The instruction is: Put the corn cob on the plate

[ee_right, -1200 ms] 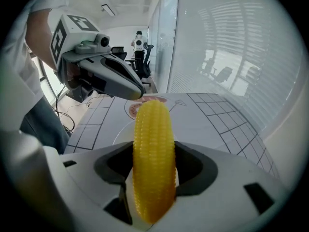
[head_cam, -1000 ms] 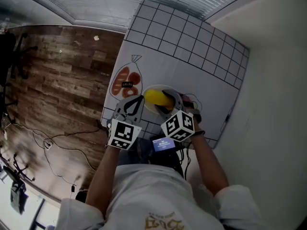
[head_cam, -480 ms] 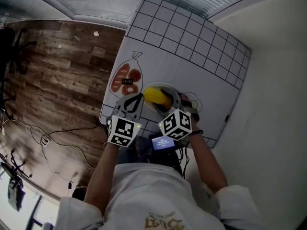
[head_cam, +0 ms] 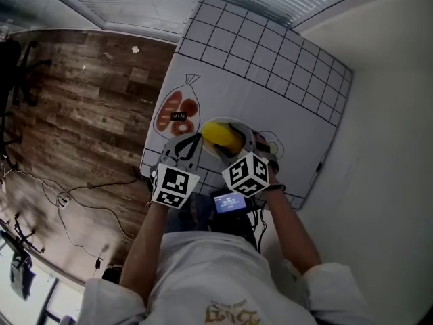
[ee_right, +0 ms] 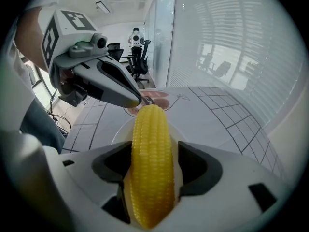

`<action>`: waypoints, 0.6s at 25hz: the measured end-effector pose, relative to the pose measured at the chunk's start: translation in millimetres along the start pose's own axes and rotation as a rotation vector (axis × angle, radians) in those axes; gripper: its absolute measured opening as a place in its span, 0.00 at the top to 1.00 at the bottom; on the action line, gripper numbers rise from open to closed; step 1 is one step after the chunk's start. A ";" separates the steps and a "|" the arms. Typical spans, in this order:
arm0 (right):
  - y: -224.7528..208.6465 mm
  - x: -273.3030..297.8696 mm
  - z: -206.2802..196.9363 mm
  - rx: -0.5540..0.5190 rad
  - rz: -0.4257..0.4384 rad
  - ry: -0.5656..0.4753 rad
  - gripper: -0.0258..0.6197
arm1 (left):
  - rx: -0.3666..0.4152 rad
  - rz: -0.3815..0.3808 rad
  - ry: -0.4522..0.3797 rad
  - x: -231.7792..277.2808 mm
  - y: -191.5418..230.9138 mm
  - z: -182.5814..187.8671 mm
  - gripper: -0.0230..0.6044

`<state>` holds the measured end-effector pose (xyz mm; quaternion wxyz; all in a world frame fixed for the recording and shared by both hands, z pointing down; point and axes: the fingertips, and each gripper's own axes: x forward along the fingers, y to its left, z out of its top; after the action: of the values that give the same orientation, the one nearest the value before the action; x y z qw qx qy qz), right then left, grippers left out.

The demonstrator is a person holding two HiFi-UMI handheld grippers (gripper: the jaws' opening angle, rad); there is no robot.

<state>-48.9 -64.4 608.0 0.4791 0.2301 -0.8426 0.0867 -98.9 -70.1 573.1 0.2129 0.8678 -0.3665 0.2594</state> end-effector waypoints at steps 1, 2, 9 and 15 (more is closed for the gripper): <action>-0.5 -0.5 0.8 0.004 0.001 0.000 0.50 | 0.002 0.000 -0.004 -0.6 0.2 0.9 0.95; -0.7 -1.4 1.9 0.008 0.002 -0.003 0.50 | 0.001 -0.001 -0.003 -1.3 0.4 0.8 0.95; -2.9 -16.0 6.2 0.082 -0.039 -0.035 0.49 | 0.000 -0.017 0.007 -9.4 2.1 3.1 0.95; -4.1 -33.8 12.0 0.169 -0.085 -0.074 0.50 | 0.009 -0.007 -0.003 -19.5 6.4 2.8 0.95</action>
<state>-41.4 -62.1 572.7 0.4299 0.3082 -0.8388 0.1287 -114.4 -65.5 560.3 0.2096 0.8703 -0.3628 0.2591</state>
